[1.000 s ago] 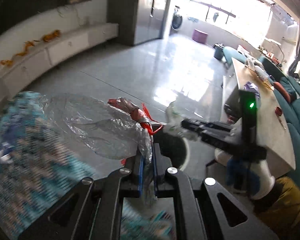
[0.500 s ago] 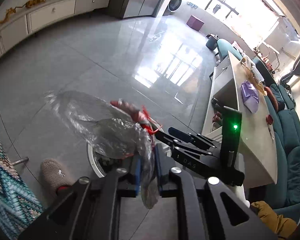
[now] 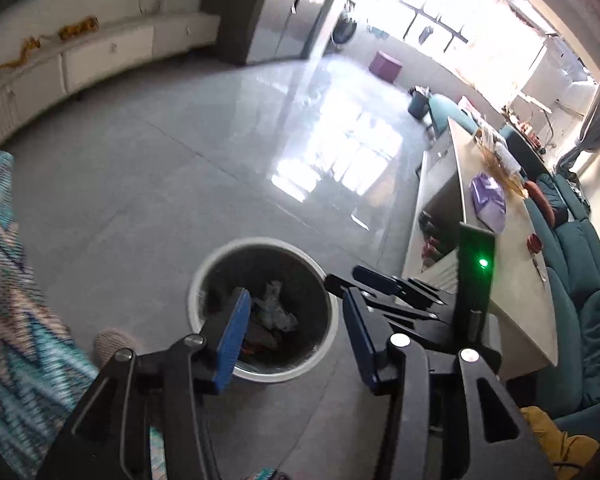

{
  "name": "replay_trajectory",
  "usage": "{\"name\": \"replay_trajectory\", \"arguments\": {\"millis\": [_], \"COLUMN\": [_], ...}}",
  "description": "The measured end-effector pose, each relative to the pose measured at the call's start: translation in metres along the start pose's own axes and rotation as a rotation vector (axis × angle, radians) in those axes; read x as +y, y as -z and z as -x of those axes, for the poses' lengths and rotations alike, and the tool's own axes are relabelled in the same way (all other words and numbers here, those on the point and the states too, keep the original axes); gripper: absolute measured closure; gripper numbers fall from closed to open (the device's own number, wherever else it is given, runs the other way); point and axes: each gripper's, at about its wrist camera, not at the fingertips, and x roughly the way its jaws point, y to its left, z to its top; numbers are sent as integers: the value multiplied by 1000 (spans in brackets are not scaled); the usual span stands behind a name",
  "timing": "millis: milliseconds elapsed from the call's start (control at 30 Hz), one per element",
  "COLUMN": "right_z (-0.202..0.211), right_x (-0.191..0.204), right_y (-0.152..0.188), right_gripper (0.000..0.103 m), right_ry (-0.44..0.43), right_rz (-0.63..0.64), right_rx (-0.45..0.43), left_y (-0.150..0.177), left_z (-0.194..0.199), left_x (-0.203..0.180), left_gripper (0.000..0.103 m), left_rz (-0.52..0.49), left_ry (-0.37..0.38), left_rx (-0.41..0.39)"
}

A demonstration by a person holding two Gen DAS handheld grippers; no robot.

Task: Collect trash
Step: 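Carry both items over the bin and open both tools, then move both tools back to the remaining trash on the blanket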

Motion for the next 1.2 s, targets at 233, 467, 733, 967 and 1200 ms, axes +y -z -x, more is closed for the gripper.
{"name": "replay_trajectory", "arguments": {"millis": [233, 467, 733, 967, 1200], "right_z": [55, 111, 173, 202, 217], "right_x": [63, 138, 217, 265, 299], "right_y": [-7, -14, -6, 6, 24], "right_gripper": [44, 22, 6, 0, 0], "right_ry": [-34, -56, -119, -195, -272], "right_rz": [123, 250, 368, 426, 466], "right_rx": [-110, -239, -376, -406, -411], "left_y": [22, 50, 103, 145, 187], "left_z": [84, 162, 244, 291, 317], "left_x": [4, 18, 49, 82, 112], "left_gripper": [57, 56, 56, 56, 43], "left_rz": [-31, -1, 39, 137, 249], "left_ry": [-196, -383, -509, -541, -576], "left_rx": [-216, -404, -481, -507, -525]}}
